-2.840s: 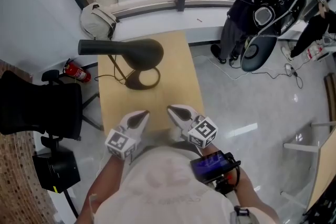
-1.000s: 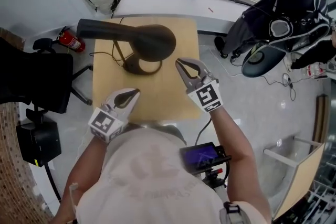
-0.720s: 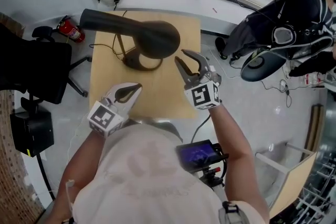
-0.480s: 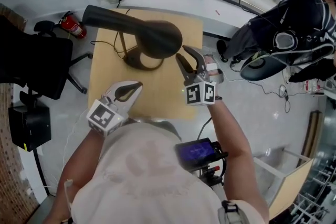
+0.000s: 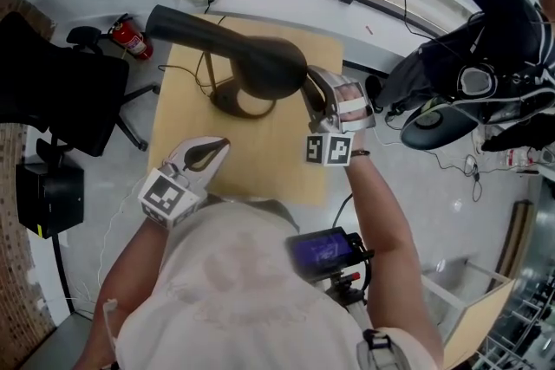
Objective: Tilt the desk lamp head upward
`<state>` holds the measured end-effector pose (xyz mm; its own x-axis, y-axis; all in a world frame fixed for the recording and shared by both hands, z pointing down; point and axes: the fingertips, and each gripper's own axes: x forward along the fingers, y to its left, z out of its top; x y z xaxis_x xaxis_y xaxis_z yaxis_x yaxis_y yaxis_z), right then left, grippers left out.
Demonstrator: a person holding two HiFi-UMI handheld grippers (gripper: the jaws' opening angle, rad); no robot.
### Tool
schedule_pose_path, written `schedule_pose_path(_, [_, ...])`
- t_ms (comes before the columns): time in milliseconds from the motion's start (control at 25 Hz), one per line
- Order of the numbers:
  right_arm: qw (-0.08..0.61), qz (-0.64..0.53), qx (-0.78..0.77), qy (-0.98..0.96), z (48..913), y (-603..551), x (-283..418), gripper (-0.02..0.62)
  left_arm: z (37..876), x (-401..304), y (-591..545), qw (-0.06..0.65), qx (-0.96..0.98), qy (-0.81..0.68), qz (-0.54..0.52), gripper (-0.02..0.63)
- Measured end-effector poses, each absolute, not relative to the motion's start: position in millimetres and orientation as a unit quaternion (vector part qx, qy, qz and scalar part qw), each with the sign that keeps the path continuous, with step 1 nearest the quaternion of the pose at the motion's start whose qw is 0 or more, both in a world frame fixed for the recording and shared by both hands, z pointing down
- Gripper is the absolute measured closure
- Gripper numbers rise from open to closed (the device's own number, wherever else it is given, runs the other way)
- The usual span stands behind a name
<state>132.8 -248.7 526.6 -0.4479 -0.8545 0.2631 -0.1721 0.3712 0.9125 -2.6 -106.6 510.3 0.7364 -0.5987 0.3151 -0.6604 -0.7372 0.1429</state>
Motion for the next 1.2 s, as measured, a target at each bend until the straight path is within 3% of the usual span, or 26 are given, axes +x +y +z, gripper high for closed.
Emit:
schedule_pose_path(600, [0.335,-0.48,0.34,-0.736,517.0,-239.8,105.0,0.422,509.9,1.9,-106.1,0.121,0.92,-0.35,0.13,0.604])
schedule_pose_path(1200, [0.34,-0.488,0.347,-0.725,506.5,-242.4,109.9,0.458,507.2,0.1,-112.4,0.118,0.924,-0.341,0.128,0.604])
